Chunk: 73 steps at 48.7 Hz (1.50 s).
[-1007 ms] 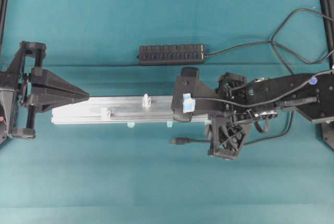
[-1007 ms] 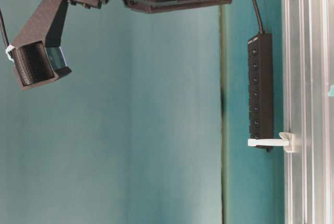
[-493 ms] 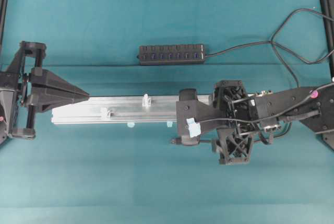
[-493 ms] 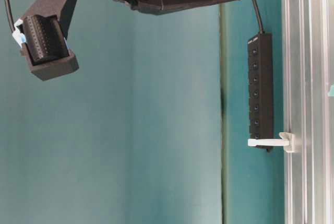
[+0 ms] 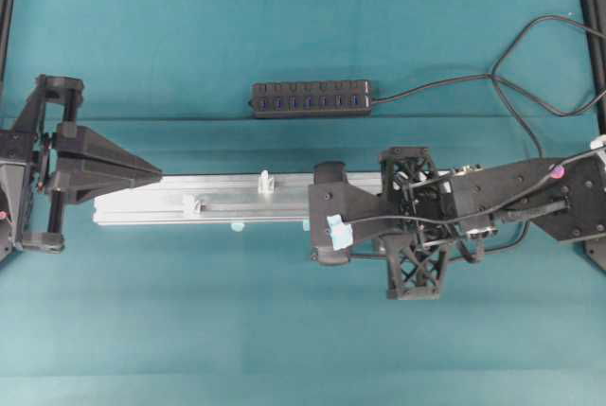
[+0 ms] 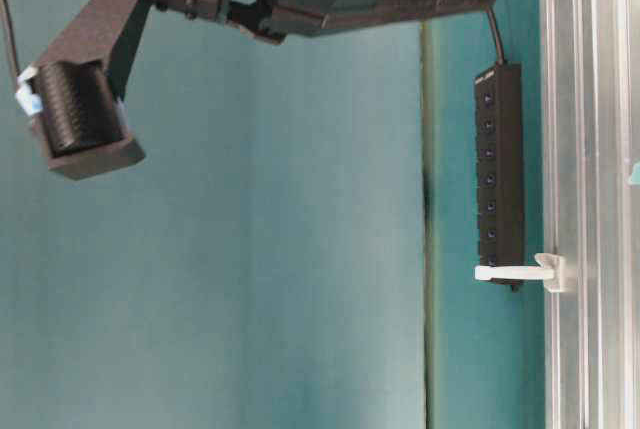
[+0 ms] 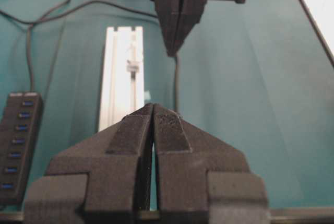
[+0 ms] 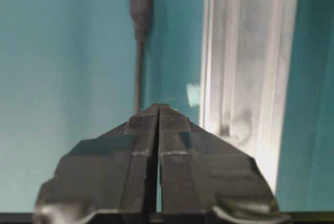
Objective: Pass the USB cable through three rings with both arms.
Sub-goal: 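Lower the right gripper and grasp the cable just behind the plug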
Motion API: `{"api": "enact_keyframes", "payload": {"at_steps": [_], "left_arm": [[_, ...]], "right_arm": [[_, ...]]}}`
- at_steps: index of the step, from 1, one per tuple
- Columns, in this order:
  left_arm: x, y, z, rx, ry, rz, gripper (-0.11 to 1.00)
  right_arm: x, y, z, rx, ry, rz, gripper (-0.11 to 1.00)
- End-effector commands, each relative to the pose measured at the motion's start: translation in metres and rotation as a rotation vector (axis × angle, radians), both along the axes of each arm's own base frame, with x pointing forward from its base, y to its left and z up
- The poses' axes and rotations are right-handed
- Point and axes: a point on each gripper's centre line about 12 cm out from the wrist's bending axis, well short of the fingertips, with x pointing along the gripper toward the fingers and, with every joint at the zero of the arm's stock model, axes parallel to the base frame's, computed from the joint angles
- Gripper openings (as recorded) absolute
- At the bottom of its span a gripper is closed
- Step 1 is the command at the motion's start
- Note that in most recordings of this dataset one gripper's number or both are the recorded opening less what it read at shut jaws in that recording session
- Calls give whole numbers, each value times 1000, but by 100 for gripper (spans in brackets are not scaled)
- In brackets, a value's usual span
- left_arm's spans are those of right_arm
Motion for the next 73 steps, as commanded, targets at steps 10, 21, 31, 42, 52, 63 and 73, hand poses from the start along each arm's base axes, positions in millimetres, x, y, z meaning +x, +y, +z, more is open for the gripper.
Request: {"api": "enact_keyframes", "payload": {"at_steps": [10, 21, 31, 42, 52, 63, 73], "left_arm": [[2, 1, 12, -1, -32, 3, 2], [3, 3, 12, -1, -32, 11, 2], [3, 3, 12, -1, -32, 12, 2], [3, 3, 12, -1, -32, 12, 2], [2, 4, 11, 0, -31, 15, 2], [3, 4, 12, 1, -32, 16, 2], [2, 4, 11, 0, -31, 17, 2]], "right_arm": [[12, 2, 12, 25, -44, -21, -7], [12, 3, 9, 28, -39, -24, 27], [9, 2, -6, 29, 0, -48, 86], [15, 3, -25, 47, 2, -97, 79], [18, 4, -44, 55, -6, -103, 79], [16, 3, -66, 43, 23, -95, 78], [18, 2, -74, 40, 20, -89, 78]]}}
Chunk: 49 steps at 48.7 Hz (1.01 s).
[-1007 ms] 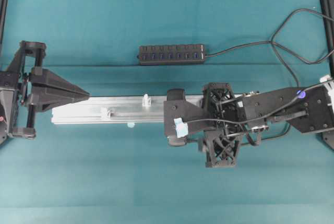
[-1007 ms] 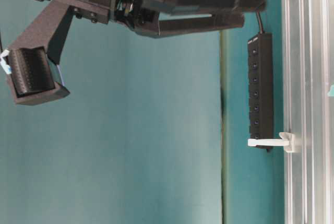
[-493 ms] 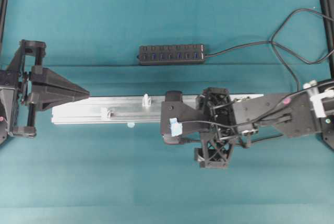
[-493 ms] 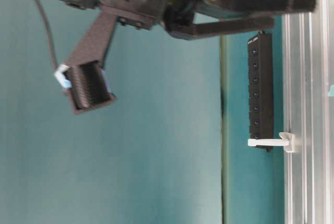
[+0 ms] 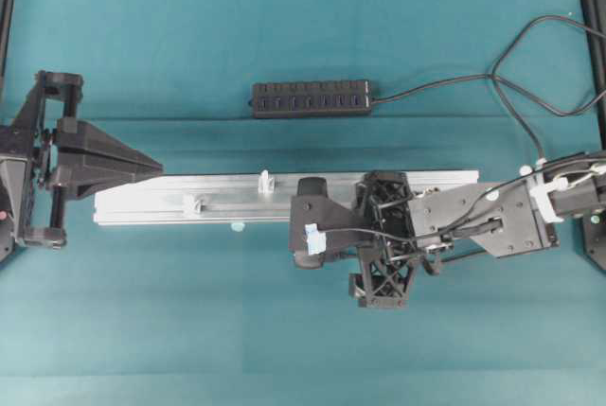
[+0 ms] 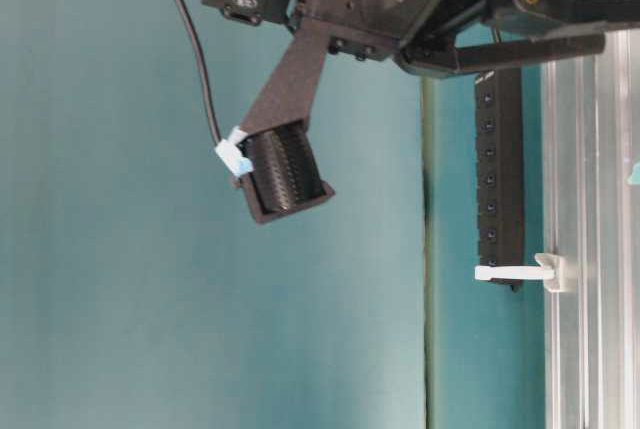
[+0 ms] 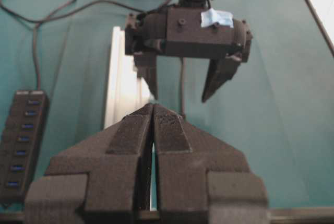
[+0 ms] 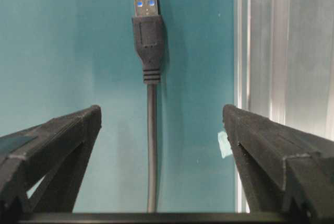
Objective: Pass the USB cable through three rings with both arms.
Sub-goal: 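Lower the right gripper and grasp the cable just behind the plug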
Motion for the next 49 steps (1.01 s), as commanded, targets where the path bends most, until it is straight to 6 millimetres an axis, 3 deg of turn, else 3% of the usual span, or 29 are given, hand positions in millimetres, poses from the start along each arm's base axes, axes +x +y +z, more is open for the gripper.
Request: {"api": "enact_keyframes", "payload": {"at_steps": [1, 49], "left_arm": [[2, 0, 12, 3, -32, 1, 2], [3, 3, 11, 3, -29, 10, 2]], "right_arm": [[2, 0, 0, 2, -14, -3, 78], [1, -1, -22, -6, -5, 32, 77]]}}
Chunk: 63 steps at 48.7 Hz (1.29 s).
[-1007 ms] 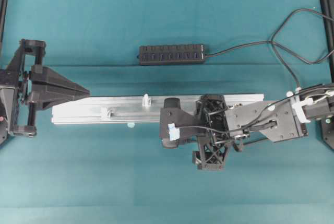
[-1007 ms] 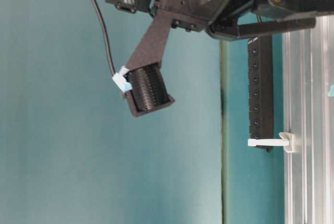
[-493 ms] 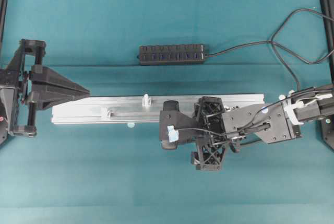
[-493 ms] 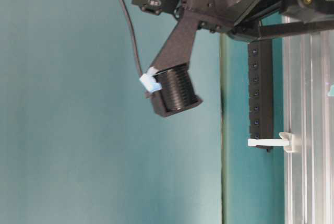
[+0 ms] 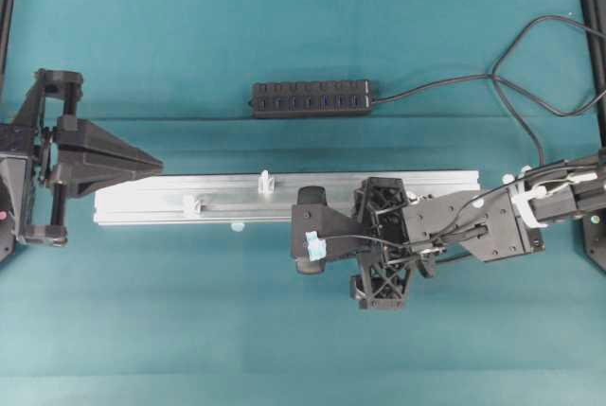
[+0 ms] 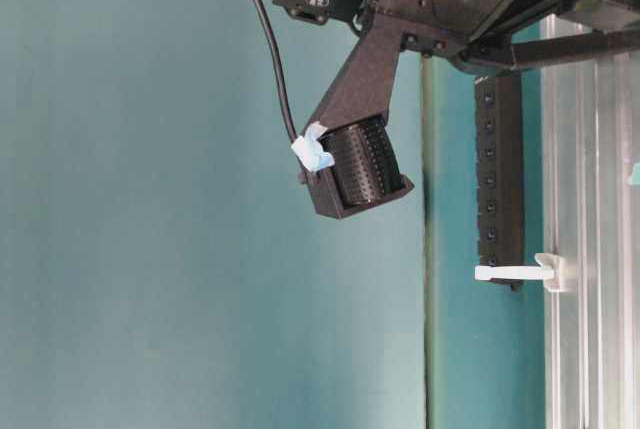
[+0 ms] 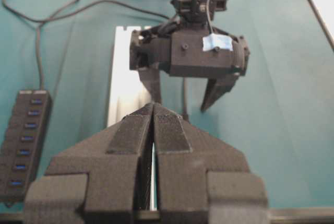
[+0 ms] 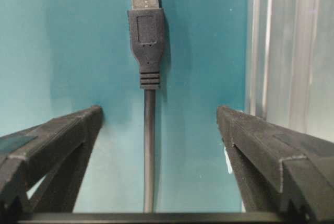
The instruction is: Pass the USB cable through three rings with both arms.
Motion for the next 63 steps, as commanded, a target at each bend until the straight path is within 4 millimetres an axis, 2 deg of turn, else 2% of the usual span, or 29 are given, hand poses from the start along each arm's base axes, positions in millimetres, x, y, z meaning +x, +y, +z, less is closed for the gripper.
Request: {"api": "enact_keyframes", "payload": {"at_steps": [1, 31, 35, 46, 50, 57, 63], "left_arm": [[2, 1, 11, 3, -32, 2, 2], [2, 4, 11, 5, -31, 16, 2], [2, 4, 12, 3, -34, 16, 2], [2, 4, 11, 5, -32, 16, 2], [2, 4, 12, 3, -32, 16, 2], [2, 4, 11, 3, -32, 18, 2], [3, 4, 13, 5, -35, 17, 2]], "right_arm": [[4, 0, 3, 0, -21, 11, 77], [4, 1, -3, -1, -7, 9, 74], [5, 1, -3, -1, -7, 9, 66], [5, 0, -3, -1, -9, 8, 18], [5, 0, -3, 0, -9, 2, 5], [6, 0, -2, 1, -12, 0, -8], [7, -1, 0, 3, -16, 0, -8]]}}
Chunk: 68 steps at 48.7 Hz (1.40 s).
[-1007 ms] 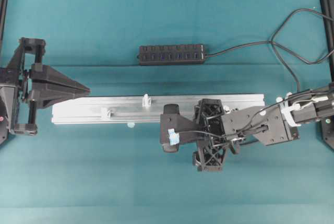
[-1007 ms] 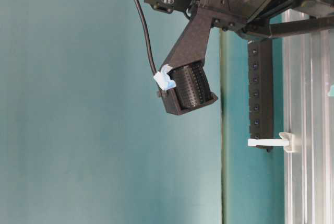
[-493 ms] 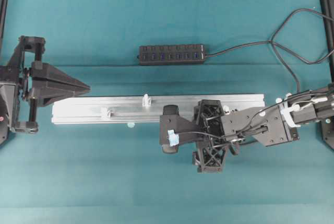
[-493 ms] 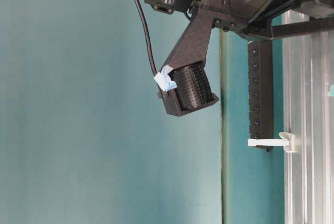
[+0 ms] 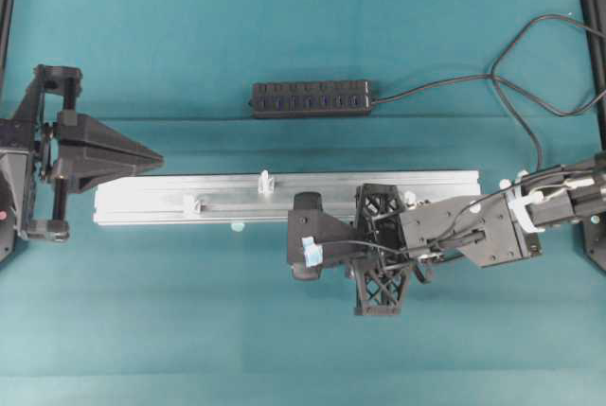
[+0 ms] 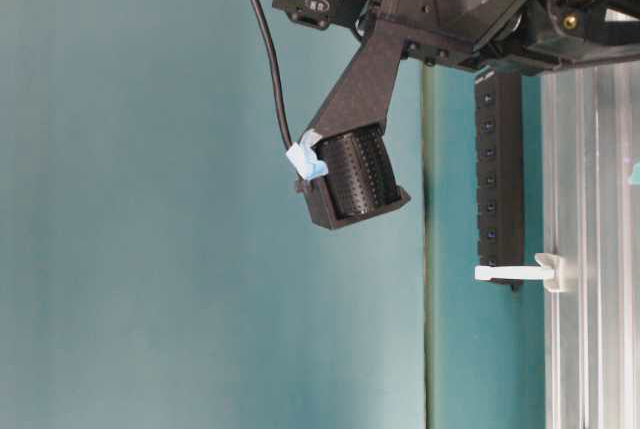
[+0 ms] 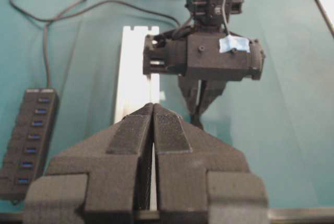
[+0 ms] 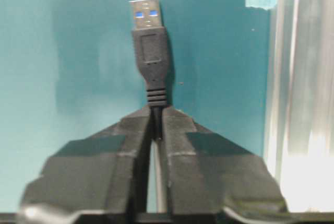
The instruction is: Pass the USB cable through three rings with both arms.
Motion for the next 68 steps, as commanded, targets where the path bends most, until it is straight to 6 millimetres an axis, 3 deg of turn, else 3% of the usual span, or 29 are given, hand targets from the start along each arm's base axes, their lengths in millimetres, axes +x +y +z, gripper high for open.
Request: {"api": "enact_keyframes", "payload": {"at_steps": [1, 23, 36, 53, 68], "left_arm": [[3, 0, 13, 4, -35, 1, 2], [3, 0, 13, 4, -35, -1, 2], [3, 0, 19, 2, -51, 1, 2], [4, 1, 18, 5, -47, 4, 2], [3, 1, 18, 4, -49, 4, 2]], "right_arm": [[3, -5, 0, -1, -5, -10, -8], [3, -5, 3, 1, -4, -12, -8], [17, -5, 51, -25, 63, -21, -8], [16, -7, 83, -55, 139, 21, -8], [-12, -16, 123, -72, 176, 2, -8]]}}
